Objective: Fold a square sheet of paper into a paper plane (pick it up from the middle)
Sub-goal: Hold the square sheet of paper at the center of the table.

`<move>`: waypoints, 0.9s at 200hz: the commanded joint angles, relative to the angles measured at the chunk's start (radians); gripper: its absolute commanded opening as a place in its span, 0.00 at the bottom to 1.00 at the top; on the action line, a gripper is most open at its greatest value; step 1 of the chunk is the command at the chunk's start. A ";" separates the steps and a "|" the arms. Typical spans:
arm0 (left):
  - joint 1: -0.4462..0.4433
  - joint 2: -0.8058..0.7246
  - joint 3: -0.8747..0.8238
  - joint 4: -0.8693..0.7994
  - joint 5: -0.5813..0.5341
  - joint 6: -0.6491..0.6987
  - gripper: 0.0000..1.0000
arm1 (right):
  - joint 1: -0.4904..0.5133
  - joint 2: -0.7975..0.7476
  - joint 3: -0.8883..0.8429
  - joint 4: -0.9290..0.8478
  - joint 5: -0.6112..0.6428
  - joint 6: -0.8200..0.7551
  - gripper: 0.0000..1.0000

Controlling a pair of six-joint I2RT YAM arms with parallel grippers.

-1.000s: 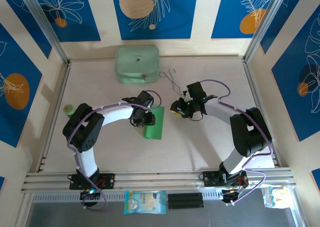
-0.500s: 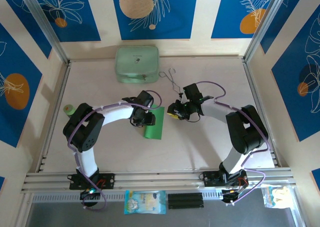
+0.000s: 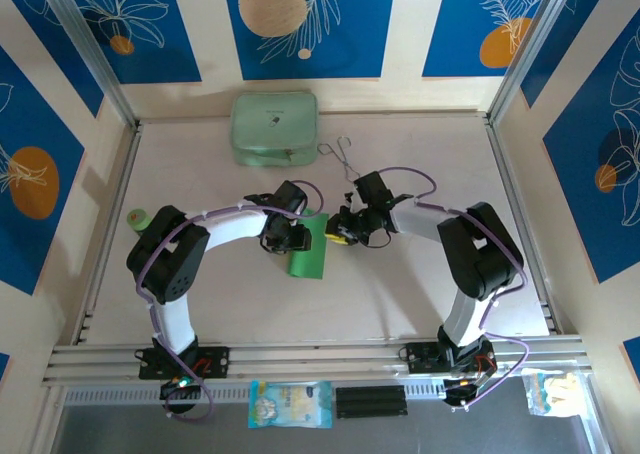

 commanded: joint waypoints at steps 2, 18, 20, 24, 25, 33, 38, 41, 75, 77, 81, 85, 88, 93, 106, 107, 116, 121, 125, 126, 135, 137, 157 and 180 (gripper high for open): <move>-0.011 0.110 -0.040 0.041 0.061 0.008 0.49 | 0.021 0.035 0.035 0.018 -0.039 0.019 0.20; -0.011 0.113 -0.040 0.038 0.059 0.005 0.49 | 0.033 0.056 0.048 0.025 -0.042 0.024 0.18; -0.011 0.113 -0.040 0.037 0.059 0.005 0.49 | 0.033 0.059 0.051 0.025 -0.042 0.024 0.18; -0.011 0.115 -0.040 0.037 0.059 0.004 0.49 | 0.036 0.063 0.053 0.025 -0.041 0.025 0.17; -0.011 0.115 -0.040 0.037 0.059 0.003 0.49 | 0.036 0.064 0.053 0.024 -0.041 0.025 0.17; -0.011 0.116 -0.040 0.035 0.059 0.001 0.49 | 0.041 0.073 0.061 0.024 -0.039 0.027 0.16; -0.011 0.117 -0.040 0.034 0.059 0.000 0.49 | 0.043 0.079 0.063 0.024 -0.039 0.027 0.16; -0.011 0.116 -0.040 0.034 0.059 -0.001 0.49 | 0.045 0.082 0.065 0.025 -0.039 0.026 0.15; -0.011 0.117 -0.041 0.034 0.059 -0.004 0.49 | 0.056 0.116 0.084 0.013 -0.028 0.019 0.14; -0.011 0.117 -0.041 0.034 0.058 -0.004 0.49 | 0.056 0.118 0.085 0.011 -0.027 0.018 0.14; -0.011 0.117 -0.042 0.035 0.058 -0.005 0.49 | 0.057 0.121 0.087 0.007 -0.025 0.016 0.14; -0.011 0.118 -0.041 0.034 0.058 -0.005 0.49 | 0.058 0.124 0.089 0.004 -0.022 0.011 0.13; -0.011 0.118 -0.041 0.034 0.057 -0.005 0.49 | 0.061 0.126 0.089 0.001 -0.019 0.009 0.13; -0.011 0.117 -0.041 0.034 0.056 -0.004 0.49 | 0.062 0.130 0.090 -0.004 -0.015 0.005 0.13; -0.011 0.119 -0.042 0.034 0.055 -0.006 0.49 | 0.063 0.139 0.092 -0.015 -0.004 -0.004 0.13; -0.011 0.118 -0.041 0.034 0.055 -0.007 0.49 | 0.063 0.140 0.092 -0.015 -0.003 -0.005 0.13; -0.011 0.119 -0.042 0.032 0.055 -0.007 0.48 | 0.065 0.148 0.091 -0.021 0.004 -0.012 0.13; -0.011 0.120 -0.042 0.032 0.055 -0.007 0.48 | 0.065 0.155 0.091 -0.025 0.008 -0.016 0.12; -0.011 0.121 -0.042 0.031 0.053 -0.008 0.48 | 0.065 0.159 0.089 -0.028 0.010 -0.020 0.12; -0.011 0.119 -0.042 0.031 0.053 -0.009 0.48 | 0.065 0.160 0.089 -0.030 0.010 -0.021 0.12; -0.011 0.119 -0.044 0.033 0.055 -0.015 0.46 | 0.065 0.170 0.087 -0.037 0.015 -0.028 0.12; -0.011 0.117 -0.044 0.036 0.057 -0.017 0.45 | 0.065 0.171 0.086 -0.038 0.016 -0.030 0.12; -0.011 0.115 -0.059 0.054 0.071 -0.041 0.45 | 0.065 0.195 0.087 -0.075 0.028 -0.049 0.11; -0.011 0.092 -0.065 0.067 0.077 -0.069 0.45 | 0.065 0.223 0.094 -0.126 0.054 -0.090 0.10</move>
